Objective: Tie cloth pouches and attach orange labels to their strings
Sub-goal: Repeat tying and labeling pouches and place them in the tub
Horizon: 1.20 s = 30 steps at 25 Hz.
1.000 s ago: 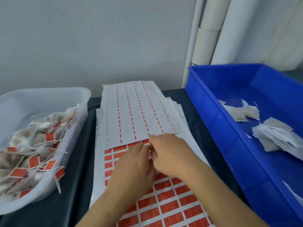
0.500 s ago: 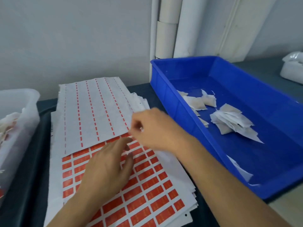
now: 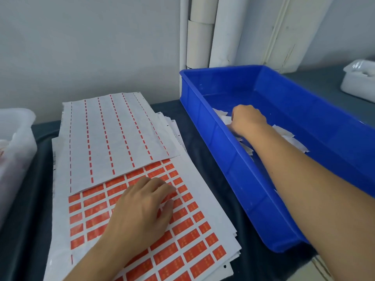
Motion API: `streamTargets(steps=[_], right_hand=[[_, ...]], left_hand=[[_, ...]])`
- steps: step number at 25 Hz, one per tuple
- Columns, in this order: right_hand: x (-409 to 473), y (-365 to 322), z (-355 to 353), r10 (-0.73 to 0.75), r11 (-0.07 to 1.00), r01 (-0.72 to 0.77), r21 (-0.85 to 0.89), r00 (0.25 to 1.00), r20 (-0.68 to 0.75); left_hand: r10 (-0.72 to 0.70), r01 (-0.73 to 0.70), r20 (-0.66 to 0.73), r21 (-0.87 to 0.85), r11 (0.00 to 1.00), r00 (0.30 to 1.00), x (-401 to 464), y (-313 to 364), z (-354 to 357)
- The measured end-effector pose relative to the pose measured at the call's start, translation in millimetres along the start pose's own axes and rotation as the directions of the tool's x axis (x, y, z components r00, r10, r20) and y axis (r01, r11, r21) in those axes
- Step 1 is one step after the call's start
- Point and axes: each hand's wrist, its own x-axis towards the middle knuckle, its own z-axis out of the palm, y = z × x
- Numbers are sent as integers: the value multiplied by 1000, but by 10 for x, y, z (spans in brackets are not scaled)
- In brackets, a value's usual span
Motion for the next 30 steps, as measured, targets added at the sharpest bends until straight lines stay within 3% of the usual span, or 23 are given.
streamTargets(steps=[7,14,19,24,27,30], right_hand=[[175,-56,159,-7,998,0,-67,995,-104],[177,-31,92,63,998,-62,14,947,-315],[39,-304,-383,-97,985,153,75,865,-492],[-303,-798,-771,-331,858,503,102,695,-638],[-601,-1108,-765,-481,677,697,238,663,-574],[-868,-1329,-575,-656,588,748,308,664,-359]], left_hand=[[32,-33,-67,-19,999,997,5,-38,41],[21,-23,-41,-59,998,999,14,-67,39],[-96,76,-64,-260,963,993,-30,-117,-33],[-253,159,-128,-497,853,959,-78,-198,-254],[-353,170,-162,-649,742,922,-77,-309,-341],[-427,175,-183,-720,672,885,-104,-486,-362]])
